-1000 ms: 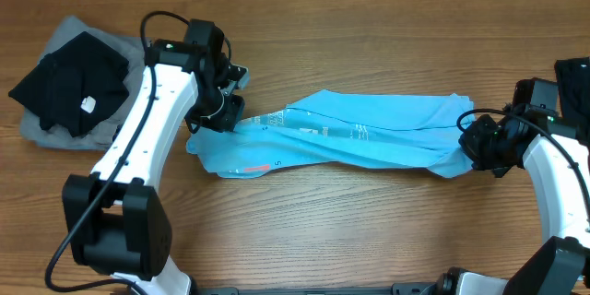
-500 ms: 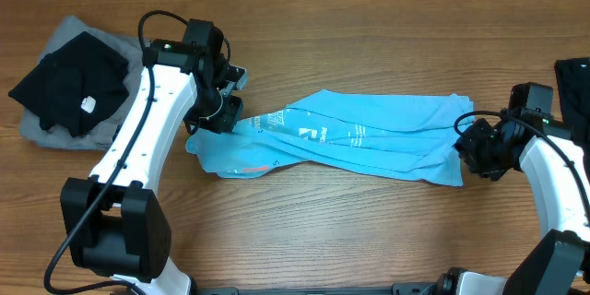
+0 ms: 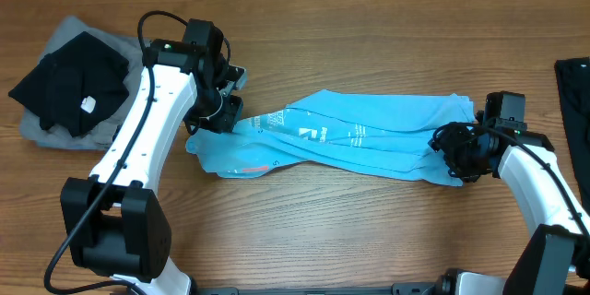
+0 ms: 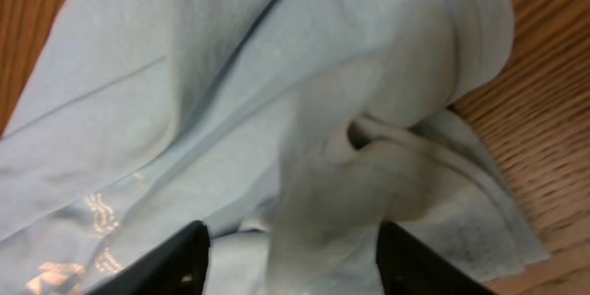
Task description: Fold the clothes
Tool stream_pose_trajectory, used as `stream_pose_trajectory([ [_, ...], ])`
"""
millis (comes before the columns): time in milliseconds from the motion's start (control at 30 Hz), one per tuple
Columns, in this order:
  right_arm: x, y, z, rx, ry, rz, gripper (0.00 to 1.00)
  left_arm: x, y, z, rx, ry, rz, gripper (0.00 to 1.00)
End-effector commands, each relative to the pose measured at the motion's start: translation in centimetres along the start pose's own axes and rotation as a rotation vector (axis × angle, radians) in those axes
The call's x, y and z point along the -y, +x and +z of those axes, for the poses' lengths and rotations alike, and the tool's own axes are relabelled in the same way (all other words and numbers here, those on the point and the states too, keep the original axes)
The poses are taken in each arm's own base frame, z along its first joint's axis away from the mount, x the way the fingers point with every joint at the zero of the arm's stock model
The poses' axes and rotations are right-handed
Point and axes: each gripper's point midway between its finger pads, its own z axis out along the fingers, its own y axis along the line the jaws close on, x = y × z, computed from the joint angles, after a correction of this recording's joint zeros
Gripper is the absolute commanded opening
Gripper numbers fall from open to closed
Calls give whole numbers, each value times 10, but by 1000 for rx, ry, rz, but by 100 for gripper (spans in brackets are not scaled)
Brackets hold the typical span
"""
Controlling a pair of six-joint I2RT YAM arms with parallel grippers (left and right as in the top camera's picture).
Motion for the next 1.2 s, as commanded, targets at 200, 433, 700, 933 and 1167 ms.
stream_pose_trajectory([
  [200,18,4,19,-35,87,31,29,-1,-4,-10,31,-14,-8,4],
  [433,13,-7,-6,-26,83,27,4,-2,-4,-11,33,-15,-9,4],
  [700,-10,-31,-95,111,9,10,4,-3,-20,-82,194,-74,-32,4],
  [933,-32,-44,-191,351,-107,-48,4,-7,-5,-190,471,-203,-57,4],
  [1167,-61,-35,-268,569,-245,-196,4,-1,35,-255,684,-258,-75,4],
])
